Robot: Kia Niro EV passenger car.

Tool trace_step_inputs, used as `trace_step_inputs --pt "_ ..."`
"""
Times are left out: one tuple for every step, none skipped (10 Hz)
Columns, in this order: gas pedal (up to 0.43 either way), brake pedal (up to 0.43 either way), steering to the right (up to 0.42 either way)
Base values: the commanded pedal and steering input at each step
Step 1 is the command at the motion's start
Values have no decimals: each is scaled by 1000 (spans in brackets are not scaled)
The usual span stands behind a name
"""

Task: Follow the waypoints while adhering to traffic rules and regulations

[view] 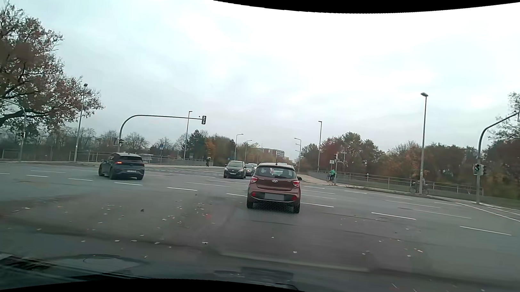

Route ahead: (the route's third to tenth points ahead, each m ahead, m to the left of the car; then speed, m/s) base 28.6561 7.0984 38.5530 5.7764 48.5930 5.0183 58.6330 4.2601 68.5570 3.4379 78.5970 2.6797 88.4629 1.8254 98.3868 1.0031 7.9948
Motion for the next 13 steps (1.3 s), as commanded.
trace_step_inputs --pt "150 0 8" --pt "138 0 8" --pt "130 0 7" --pt "118 0 7" --pt "118 0 8" --pt "118 0 8" --pt "110 0 8" --pt "110 0 8" --pt "110 0 7" --pt "98 0 7" --pt "98 0 7" --pt "98 0 7" --pt "98 0 7"
